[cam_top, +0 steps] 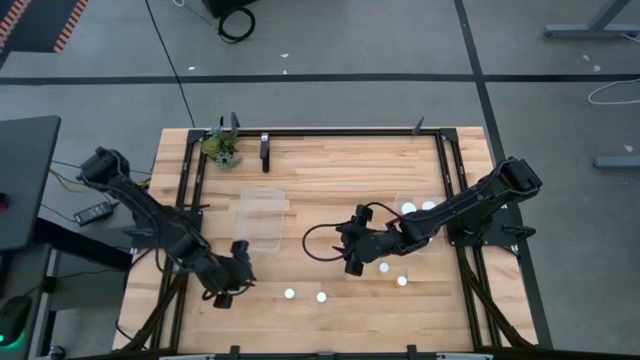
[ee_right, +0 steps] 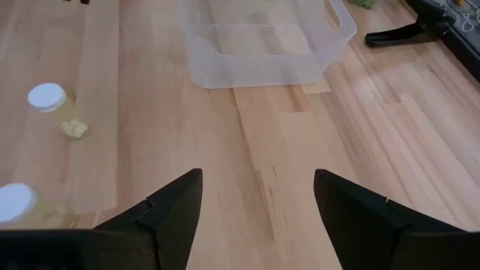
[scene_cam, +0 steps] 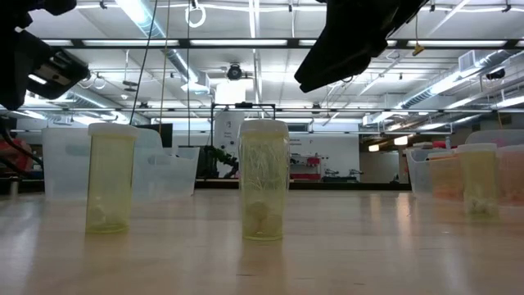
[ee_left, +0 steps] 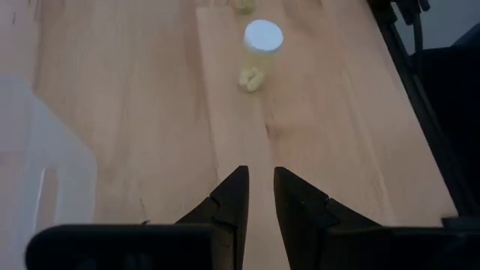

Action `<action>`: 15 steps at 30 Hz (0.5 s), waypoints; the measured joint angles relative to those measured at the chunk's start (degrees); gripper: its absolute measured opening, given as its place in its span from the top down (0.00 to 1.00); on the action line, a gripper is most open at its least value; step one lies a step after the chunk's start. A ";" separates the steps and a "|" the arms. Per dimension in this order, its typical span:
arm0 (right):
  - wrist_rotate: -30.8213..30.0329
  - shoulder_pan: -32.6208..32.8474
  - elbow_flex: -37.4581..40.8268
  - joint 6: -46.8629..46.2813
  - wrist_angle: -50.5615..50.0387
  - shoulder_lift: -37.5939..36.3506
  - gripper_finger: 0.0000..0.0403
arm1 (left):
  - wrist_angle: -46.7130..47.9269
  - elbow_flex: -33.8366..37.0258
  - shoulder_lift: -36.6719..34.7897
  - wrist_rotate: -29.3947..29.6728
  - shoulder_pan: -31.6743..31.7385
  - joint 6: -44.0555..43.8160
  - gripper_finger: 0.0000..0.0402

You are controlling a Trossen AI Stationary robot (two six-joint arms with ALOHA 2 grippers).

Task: Pick and place medicine bottles into bin by pill shape (circle, oval)
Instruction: Put the bottom left yellow pill bottle into the left transparent bin

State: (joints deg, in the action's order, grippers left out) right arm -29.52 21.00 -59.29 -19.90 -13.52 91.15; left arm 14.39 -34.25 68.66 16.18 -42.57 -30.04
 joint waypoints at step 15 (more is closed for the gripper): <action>-1.56 0.54 0.00 0.37 0.16 0.00 0.35 | -1.82 -3.78 9.37 1.64 2.32 0.65 0.66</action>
State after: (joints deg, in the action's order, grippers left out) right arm -31.08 21.54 -59.29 -19.53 -13.36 91.15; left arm 12.57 -38.03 78.03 17.82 -40.25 -29.38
